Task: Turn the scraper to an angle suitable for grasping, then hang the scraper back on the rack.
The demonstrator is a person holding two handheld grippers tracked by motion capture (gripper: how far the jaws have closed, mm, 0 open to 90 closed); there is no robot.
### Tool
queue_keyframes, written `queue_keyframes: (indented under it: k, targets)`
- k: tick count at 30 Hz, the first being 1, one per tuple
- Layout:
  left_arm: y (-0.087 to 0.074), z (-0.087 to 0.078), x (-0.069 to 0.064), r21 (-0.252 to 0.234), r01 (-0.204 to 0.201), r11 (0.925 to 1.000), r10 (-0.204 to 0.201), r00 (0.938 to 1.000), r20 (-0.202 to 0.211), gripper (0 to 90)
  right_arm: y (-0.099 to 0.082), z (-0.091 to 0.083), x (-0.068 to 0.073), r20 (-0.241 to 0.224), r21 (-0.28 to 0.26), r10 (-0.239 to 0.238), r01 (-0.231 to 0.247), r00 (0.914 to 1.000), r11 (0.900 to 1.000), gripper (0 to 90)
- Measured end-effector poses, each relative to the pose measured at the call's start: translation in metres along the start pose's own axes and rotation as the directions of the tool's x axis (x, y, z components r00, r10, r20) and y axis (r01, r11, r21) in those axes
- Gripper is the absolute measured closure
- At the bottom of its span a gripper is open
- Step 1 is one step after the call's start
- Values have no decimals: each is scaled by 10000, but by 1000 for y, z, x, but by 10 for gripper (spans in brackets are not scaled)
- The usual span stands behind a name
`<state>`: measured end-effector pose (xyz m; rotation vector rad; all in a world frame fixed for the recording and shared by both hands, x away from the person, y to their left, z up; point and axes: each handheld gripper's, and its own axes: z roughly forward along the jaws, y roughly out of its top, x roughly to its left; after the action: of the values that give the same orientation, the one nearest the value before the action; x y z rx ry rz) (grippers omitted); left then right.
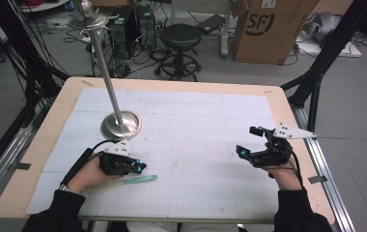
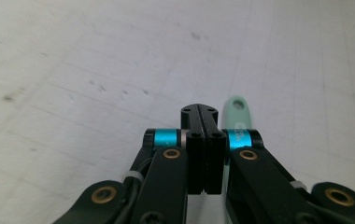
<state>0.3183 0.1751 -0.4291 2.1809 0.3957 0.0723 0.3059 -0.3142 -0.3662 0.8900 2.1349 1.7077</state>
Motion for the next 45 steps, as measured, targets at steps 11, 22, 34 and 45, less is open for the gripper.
queue_keyframes:
  k: [11,22,34,45]
  targets:
    - [10,-37,-6,-1346,-177,9907,160,9998,-142,507,4,5,2,-232,-115,-44,41,9997,9999,18]
    - [24,-55,-22,-819,-1501,9853,1454,9875,-609,196,10,3,-3,-216,-454,158,-168,9996,9988,18]
    - [24,-57,-12,1789,-633,9818,623,9980,108,150,15,13,0,-469,-400,-11,-8,9989,9992,18]
    - [19,-45,-12,2783,-723,9578,636,9972,402,220,15,14,2,-525,-310,-50,34,9986,9995,18]
